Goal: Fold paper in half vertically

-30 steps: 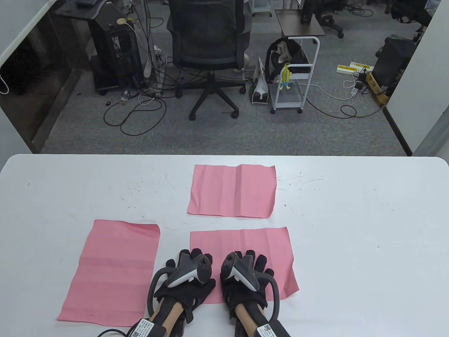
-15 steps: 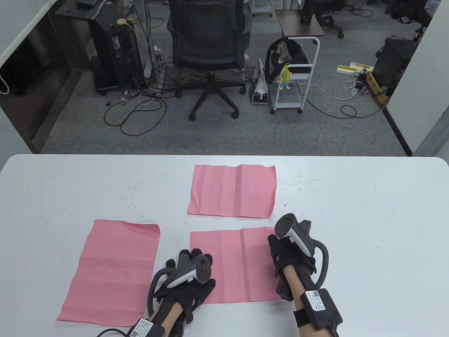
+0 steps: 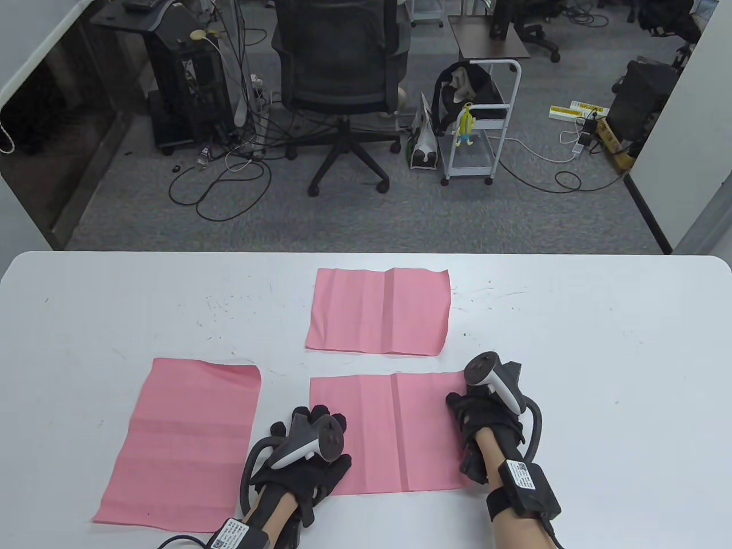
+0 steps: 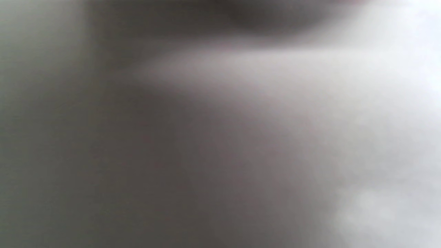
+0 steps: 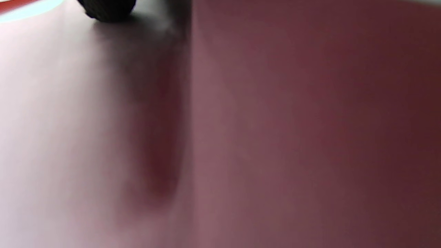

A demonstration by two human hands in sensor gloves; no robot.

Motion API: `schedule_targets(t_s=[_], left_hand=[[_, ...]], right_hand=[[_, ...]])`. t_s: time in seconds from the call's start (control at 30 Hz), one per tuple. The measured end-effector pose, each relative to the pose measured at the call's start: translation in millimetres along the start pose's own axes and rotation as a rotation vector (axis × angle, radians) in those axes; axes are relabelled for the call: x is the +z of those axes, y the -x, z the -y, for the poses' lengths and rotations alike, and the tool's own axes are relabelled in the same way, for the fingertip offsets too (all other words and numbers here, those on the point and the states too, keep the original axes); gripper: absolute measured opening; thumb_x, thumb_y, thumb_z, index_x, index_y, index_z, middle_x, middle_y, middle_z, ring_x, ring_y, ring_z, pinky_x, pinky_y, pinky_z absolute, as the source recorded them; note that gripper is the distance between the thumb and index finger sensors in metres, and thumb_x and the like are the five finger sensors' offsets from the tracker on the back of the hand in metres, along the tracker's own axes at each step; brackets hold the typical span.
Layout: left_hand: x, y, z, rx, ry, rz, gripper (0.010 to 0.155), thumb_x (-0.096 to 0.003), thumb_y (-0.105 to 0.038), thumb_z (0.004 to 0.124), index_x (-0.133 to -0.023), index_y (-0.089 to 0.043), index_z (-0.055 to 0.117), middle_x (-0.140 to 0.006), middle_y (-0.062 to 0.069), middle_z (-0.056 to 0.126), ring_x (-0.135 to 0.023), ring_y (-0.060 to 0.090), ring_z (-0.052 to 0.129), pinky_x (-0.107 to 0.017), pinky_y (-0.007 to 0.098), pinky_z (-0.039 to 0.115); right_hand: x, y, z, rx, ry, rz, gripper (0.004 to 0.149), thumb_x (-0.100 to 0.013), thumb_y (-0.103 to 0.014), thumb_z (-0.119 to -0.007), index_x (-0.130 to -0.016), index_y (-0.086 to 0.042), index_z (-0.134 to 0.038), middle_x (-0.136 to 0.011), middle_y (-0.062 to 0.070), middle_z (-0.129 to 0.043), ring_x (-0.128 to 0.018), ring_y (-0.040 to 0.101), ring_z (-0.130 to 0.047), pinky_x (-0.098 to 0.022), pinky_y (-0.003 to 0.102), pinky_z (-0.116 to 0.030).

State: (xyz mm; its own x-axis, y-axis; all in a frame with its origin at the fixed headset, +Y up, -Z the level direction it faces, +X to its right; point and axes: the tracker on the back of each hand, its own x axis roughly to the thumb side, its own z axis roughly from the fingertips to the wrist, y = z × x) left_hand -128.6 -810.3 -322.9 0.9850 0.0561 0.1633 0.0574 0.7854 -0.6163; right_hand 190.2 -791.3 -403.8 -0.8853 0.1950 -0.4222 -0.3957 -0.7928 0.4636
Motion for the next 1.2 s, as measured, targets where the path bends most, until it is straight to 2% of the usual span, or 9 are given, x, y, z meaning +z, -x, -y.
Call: schedule_targets(t_s=[0.13, 0.3, 0.43, 0.53, 0.6, 0.77, 1.03, 1.13, 1.2], left_hand=[[0, 0, 0, -0.001, 0.001, 0.000, 0.078, -0.0515, -0.069, 0.035, -0.111, -0.040, -0.006, -0.119, -0.004, -0.016, -0.110, 0.034, -0.011, -0.079, 0.066, 0.007], [0, 0, 0, 0.000, 0.000, 0.001, 0.078, -0.0514, -0.069, 0.035, -0.111, -0.040, -0.006, -0.119, -0.004, -0.016, -0.110, 0.034, -0.011, -0.078, 0.066, 0.007], [0, 0, 0, 0.001, 0.002, 0.001, 0.078, -0.0515, -0.069, 0.035, -0.111, -0.039, -0.007, -0.119, -0.004, -0.016, -0.110, 0.034, -0.011, -0.078, 0.066, 0.007], [0, 0, 0, 0.002, 0.002, 0.002, 0.078, -0.0515, -0.069, 0.035, -0.111, -0.040, -0.007, -0.119, -0.004, -0.016, -0.110, 0.034, -0.011, -0.078, 0.066, 0.006], [0, 0, 0, 0.001, 0.002, 0.002, 0.078, -0.0514, -0.069, 0.035, -0.111, -0.039, -0.007, -0.119, -0.004, -0.016, -0.110, 0.034, -0.011, -0.078, 0.066, 0.006], [0, 0, 0, 0.001, 0.002, 0.001, 0.078, -0.0514, -0.069, 0.035, -0.111, -0.040, -0.007, -0.119, -0.004, -0.016, -0.110, 0.034, -0.011, -0.078, 0.066, 0.006], [0, 0, 0, -0.002, 0.000, 0.000, 0.078, -0.0513, -0.069, 0.035, -0.111, -0.040, -0.006, -0.119, -0.004, -0.016, -0.110, 0.034, -0.011, -0.078, 0.066, 0.007], [0, 0, 0, -0.004, 0.002, 0.000, 0.078, -0.0513, -0.069, 0.035, -0.111, -0.040, -0.007, -0.119, -0.004, -0.016, -0.110, 0.034, -0.011, -0.079, 0.066, 0.007], [0, 0, 0, -0.006, 0.003, -0.001, 0.078, -0.0512, -0.069, 0.035, -0.110, -0.040, -0.007, -0.119, -0.004, -0.016, -0.110, 0.034, -0.011, -0.079, 0.066, 0.007]], right_hand=[[0, 2, -2, -0.035, 0.030, 0.013, 0.054, -0.046, -0.051, -0.077, -0.092, -0.035, -0.054, -0.117, 0.001, -0.026, -0.109, 0.039, -0.023, -0.077, 0.064, -0.029], [-3, 11, 3, -0.189, -0.092, 0.080, 0.051, -0.048, -0.053, -0.069, -0.093, -0.032, -0.056, -0.116, 0.001, -0.018, -0.106, 0.038, -0.010, -0.075, 0.062, -0.017], [1, 28, 19, -0.515, -0.263, 0.237, 0.055, -0.050, -0.054, -0.065, -0.096, -0.025, -0.062, -0.117, 0.007, -0.032, -0.105, 0.039, -0.010, -0.073, 0.060, -0.012], [12, 34, 25, -0.681, -0.373, 0.358, 0.060, -0.050, -0.055, -0.062, -0.100, -0.022, -0.059, -0.115, 0.011, -0.044, -0.107, 0.044, -0.026, -0.074, 0.062, -0.021], [21, 33, 23, -0.743, -0.419, 0.430, 0.065, -0.050, -0.056, -0.061, -0.104, -0.020, -0.055, -0.115, 0.013, -0.047, -0.105, 0.047, -0.039, -0.074, 0.065, -0.034], [49, 14, 8, -0.850, -0.445, 0.623, 0.066, -0.052, -0.054, -0.058, -0.107, -0.020, -0.049, -0.115, 0.013, -0.045, -0.106, 0.046, -0.040, -0.075, 0.064, -0.036], [75, -43, -39, -0.685, -0.453, 0.731, 0.063, -0.052, -0.052, -0.055, -0.108, -0.024, -0.047, -0.117, 0.010, -0.044, -0.108, 0.043, -0.033, -0.076, 0.063, -0.033], [81, -60, -52, -0.436, -0.378, 0.684, 0.062, -0.053, -0.051, -0.057, -0.108, -0.026, -0.045, -0.117, 0.008, -0.041, -0.108, 0.042, -0.029, -0.077, 0.063, -0.030], [87, -74, -64, -0.160, -0.238, 0.632, 0.063, -0.053, -0.050, -0.059, -0.109, -0.030, -0.039, -0.119, 0.004, -0.035, -0.109, 0.039, -0.024, -0.077, 0.062, -0.027]])
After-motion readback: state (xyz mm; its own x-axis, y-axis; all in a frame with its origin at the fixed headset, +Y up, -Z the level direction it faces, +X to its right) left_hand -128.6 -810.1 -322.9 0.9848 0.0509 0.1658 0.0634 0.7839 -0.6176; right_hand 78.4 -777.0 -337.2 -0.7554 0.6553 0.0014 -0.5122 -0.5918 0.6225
